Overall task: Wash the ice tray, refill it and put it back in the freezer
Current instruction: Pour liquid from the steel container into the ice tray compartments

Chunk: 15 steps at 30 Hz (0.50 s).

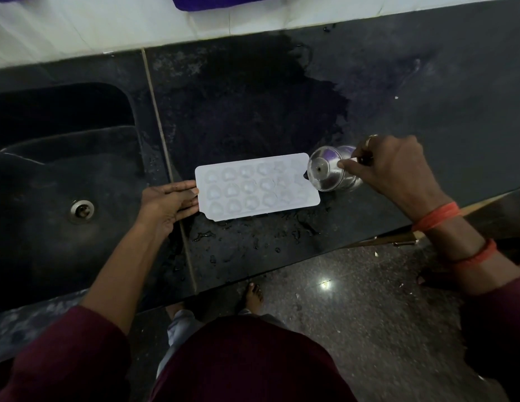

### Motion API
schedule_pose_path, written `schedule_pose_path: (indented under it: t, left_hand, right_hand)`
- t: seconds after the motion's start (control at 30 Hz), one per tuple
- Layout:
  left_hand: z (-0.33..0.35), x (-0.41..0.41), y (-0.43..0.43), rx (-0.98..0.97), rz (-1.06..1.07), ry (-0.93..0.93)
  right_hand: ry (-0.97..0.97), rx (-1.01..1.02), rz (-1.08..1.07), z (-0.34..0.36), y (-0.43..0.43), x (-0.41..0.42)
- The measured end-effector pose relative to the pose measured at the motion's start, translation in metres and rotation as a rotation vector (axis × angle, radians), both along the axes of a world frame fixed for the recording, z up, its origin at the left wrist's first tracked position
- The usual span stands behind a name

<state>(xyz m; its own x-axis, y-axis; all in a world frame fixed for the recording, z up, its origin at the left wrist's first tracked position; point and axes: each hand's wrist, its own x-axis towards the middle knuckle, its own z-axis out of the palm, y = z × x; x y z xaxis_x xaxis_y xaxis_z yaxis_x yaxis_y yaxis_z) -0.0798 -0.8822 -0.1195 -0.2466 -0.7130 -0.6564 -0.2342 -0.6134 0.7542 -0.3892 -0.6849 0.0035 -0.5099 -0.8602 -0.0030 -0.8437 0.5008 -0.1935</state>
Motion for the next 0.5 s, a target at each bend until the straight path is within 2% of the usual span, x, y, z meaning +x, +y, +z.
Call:
schedule_pose_path:
  t: [0.5]
  left_hand:
    - [-0.0002,-0.0016,-0.0013,0.008,0.007,-0.019]
  right_hand:
    - [0.031,-0.003,0.008,0.0005,0.0020,-0.0008]
